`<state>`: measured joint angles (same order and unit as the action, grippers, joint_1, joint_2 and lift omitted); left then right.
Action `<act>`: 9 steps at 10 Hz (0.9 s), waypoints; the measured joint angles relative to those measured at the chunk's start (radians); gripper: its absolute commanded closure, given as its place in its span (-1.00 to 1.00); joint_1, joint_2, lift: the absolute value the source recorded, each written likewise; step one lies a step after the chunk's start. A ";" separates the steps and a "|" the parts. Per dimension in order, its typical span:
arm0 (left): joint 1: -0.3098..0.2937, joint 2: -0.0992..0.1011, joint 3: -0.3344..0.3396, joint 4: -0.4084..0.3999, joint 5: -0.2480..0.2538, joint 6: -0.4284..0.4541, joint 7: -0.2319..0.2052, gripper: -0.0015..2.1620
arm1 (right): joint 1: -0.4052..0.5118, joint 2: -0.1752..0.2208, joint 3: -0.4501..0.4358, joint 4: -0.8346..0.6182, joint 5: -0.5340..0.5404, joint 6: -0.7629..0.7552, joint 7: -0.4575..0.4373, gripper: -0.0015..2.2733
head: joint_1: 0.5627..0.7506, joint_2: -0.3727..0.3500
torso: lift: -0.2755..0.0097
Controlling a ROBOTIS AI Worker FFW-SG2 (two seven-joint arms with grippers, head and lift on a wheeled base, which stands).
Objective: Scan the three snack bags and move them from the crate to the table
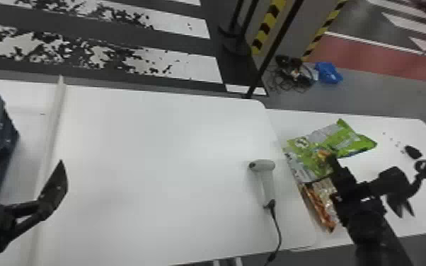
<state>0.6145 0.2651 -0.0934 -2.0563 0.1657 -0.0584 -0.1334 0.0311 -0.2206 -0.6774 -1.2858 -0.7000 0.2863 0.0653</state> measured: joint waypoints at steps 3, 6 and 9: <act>-0.009 -0.002 -0.002 0.001 0.000 0.002 0.000 -0.97 | -0.028 -0.008 0.044 0.053 0.104 -0.008 -0.122 -1.00 | 0.41 -0.94 | 0.50; -0.021 -0.001 -0.009 0.000 0.000 0.011 0.000 -0.97 | 0.042 -0.004 0.132 -0.092 0.196 0.021 -0.317 -0.95 | 0.41 -0.94 | 0.50; -0.022 0.001 -0.009 -0.009 0.000 0.012 0.000 -0.97 | 0.121 0.000 0.172 -0.260 0.226 0.032 -0.359 -0.95 | 0.41 -0.94 | 0.50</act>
<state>0.5924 0.2660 -0.1029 -2.0652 0.1656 -0.0467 -0.1335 0.1518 -0.2207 -0.5056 -1.5454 -0.4743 0.3185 -0.2933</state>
